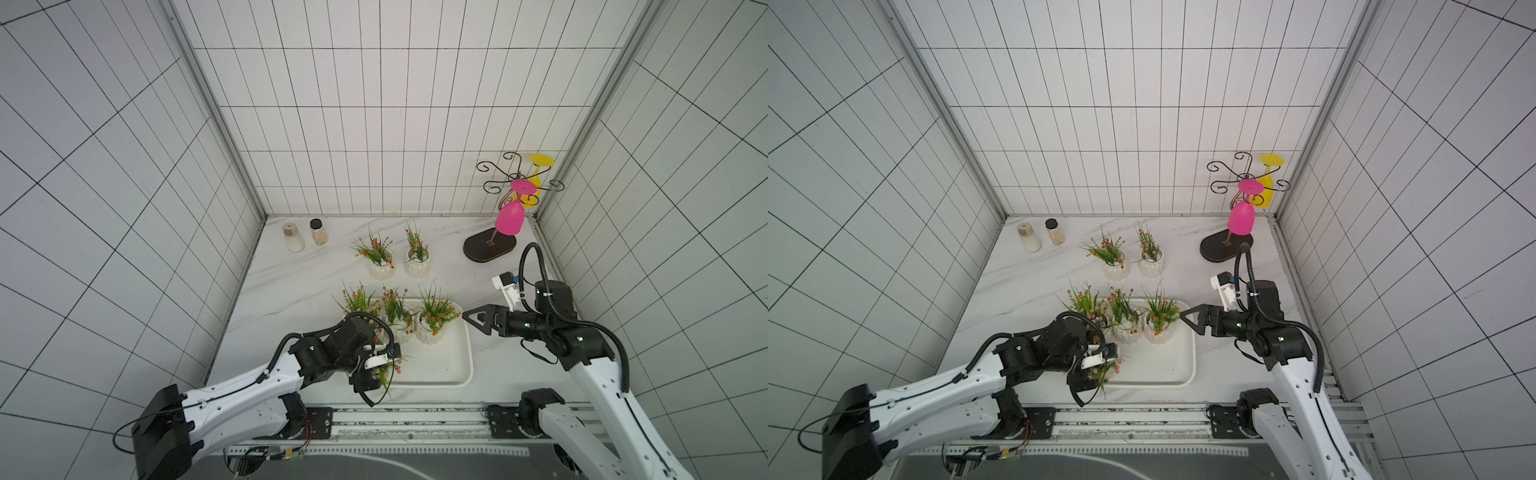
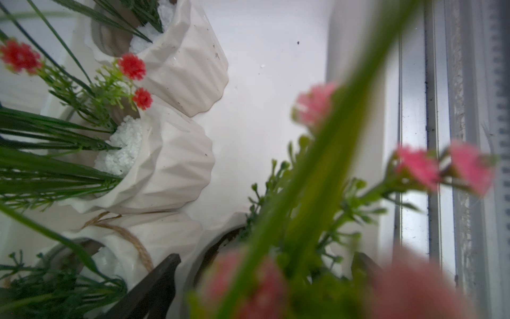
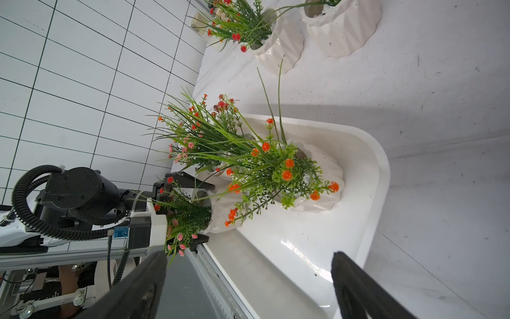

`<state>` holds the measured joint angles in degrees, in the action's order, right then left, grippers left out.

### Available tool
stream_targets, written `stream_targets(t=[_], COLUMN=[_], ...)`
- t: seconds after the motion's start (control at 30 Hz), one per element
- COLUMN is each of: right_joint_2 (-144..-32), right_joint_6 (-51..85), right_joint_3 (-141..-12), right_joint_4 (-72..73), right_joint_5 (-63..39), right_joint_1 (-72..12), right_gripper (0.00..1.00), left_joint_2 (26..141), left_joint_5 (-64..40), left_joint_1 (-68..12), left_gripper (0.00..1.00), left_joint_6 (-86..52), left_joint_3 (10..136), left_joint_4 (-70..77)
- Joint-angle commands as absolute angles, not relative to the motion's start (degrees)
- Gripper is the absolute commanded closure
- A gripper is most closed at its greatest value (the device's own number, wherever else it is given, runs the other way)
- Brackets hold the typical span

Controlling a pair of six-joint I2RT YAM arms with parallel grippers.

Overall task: Put the potted gypsophila into the storage box
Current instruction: Place the baby's breath potted plant at the storage box.

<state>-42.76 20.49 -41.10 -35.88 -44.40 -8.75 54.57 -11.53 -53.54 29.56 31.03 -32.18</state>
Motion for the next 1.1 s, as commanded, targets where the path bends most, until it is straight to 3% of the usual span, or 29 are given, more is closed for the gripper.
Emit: stream_targets(t=[0.0, 0.73, 1.07], right_joint_2=[-42.80, -43.39, -43.79], right_joint_6=[19.27, 19.02, 18.14], right_joint_3=[-42.54, -43.06, -43.99], right_joint_4=[-35.63, -35.68, -35.42], right_joint_5=[-45.04, -42.86, -40.22], right_joint_1=[-8.09, -8.11, -8.11], right_gripper=[0.06, 0.04, 0.04], left_joint_2=[55.03, 53.68, 50.89], left_joint_5=[-14.50, -15.43, -15.38], left_joint_1=[-54.01, -54.14, -54.05], left_gripper=[0.03, 0.03, 0.03], left_joint_6=[30.59, 32.04, 24.25], left_joint_3=[32.11, 43.78, 51.11], left_joint_4=[-32.67, -41.91, -43.65])
